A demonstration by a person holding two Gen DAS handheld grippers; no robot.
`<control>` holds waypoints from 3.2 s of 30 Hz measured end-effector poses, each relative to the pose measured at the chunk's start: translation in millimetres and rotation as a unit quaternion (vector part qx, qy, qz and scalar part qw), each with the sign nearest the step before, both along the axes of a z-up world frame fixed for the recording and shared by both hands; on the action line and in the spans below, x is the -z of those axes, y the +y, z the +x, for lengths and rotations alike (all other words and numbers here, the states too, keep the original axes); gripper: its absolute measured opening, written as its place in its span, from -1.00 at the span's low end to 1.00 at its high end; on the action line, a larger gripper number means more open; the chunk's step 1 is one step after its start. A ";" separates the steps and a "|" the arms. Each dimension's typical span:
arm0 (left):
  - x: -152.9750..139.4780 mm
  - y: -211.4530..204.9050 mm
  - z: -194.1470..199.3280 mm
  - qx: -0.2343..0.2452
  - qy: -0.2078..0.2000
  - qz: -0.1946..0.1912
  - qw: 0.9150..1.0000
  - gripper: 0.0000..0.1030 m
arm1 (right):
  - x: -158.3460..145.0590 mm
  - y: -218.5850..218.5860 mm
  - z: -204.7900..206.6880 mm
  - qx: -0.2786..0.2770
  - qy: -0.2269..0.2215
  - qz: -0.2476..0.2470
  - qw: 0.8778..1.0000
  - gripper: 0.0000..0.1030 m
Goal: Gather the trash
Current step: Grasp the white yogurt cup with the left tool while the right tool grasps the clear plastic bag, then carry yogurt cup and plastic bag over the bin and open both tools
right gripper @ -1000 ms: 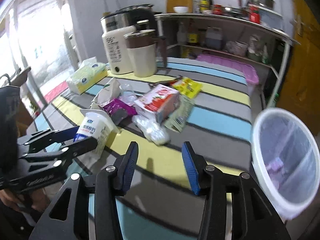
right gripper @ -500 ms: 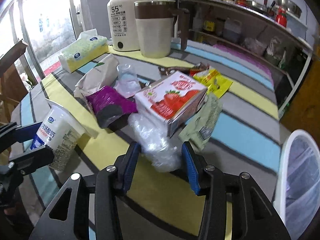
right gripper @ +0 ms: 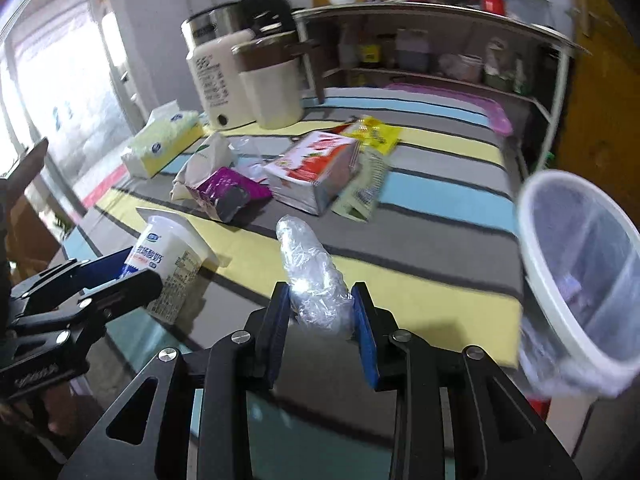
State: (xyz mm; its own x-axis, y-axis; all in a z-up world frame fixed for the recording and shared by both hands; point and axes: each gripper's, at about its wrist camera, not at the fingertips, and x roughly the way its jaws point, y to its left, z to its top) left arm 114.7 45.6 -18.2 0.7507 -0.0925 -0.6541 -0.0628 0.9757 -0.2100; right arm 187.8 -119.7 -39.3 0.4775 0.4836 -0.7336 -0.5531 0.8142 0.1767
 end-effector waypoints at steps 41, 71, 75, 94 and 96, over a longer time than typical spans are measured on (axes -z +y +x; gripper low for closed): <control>15.4 -50.7 11.9 0.093 0.046 -0.015 0.994 0.00 | -19.5 -95.2 -10.9 0.104 -0.020 0.033 0.994 -0.37; -28.8 -135.1 88.5 0.163 -0.015 0.009 0.986 -0.01 | -25.1 -150.7 7.3 0.170 -0.032 0.022 0.985 -0.37; -27.1 -156.2 111.1 0.184 -0.012 0.004 0.983 -0.01 | -24.0 -166.9 19.0 0.189 -0.030 0.018 0.981 -0.36; -7.6 -227.5 192.5 0.241 0.024 -0.017 0.970 0.01 | -2.9 -214.0 66.5 0.238 -0.009 -0.007 0.971 -0.34; -6.3 -227.9 194.1 0.241 0.024 -0.019 0.970 0.03 | -2.5 -215.0 67.3 0.241 -0.011 -0.006 0.970 -0.31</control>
